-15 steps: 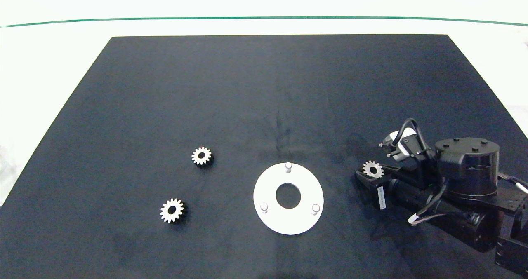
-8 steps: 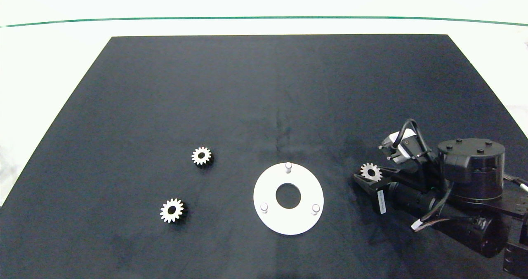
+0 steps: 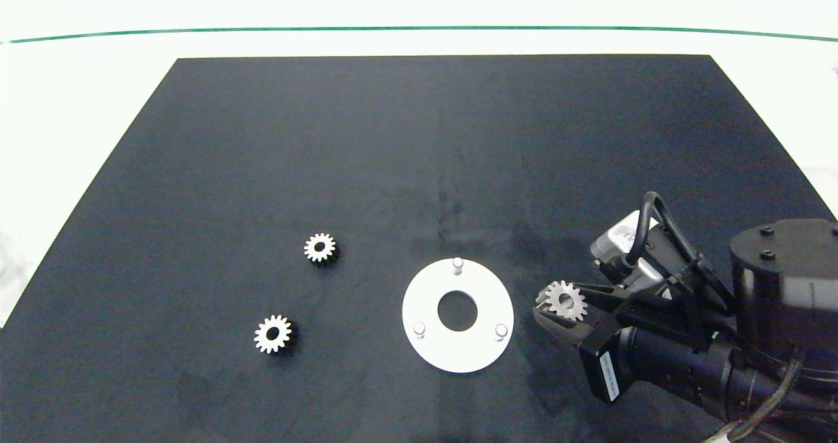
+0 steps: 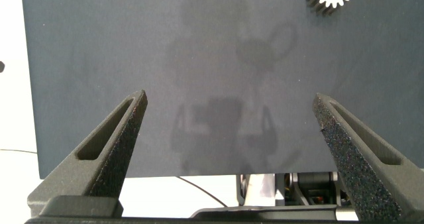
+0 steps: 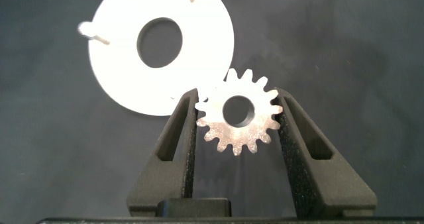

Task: Install three planetary gears onto the carrier pins

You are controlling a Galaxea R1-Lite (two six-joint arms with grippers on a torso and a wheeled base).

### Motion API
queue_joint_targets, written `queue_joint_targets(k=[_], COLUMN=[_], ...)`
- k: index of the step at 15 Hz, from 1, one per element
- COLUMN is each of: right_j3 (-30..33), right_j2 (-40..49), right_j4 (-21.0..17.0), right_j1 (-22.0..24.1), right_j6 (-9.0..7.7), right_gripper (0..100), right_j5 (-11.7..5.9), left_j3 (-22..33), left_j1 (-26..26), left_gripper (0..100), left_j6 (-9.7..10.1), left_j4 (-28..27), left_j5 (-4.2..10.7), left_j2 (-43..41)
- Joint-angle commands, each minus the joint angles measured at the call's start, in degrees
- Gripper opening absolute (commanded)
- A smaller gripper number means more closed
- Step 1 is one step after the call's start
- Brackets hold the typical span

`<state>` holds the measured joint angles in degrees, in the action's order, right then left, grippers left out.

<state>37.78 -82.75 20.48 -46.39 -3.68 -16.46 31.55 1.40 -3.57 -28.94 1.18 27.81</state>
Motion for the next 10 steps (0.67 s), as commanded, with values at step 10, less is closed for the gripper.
queue_joint_targets(k=[10], right_j3=[1.24], right_j2=[-9.1], right_j4=[4.57], right_j1=[-4.42], right_j6=[0.17], right_gripper=[25], right_j5=[-0.24], left_j3=[-0.08], left_j1=[0.0], left_gripper=[100], left_j6=[-0.03], left_j4=[-0.15], left_j5=[0.05], left_j2=[-0.56])
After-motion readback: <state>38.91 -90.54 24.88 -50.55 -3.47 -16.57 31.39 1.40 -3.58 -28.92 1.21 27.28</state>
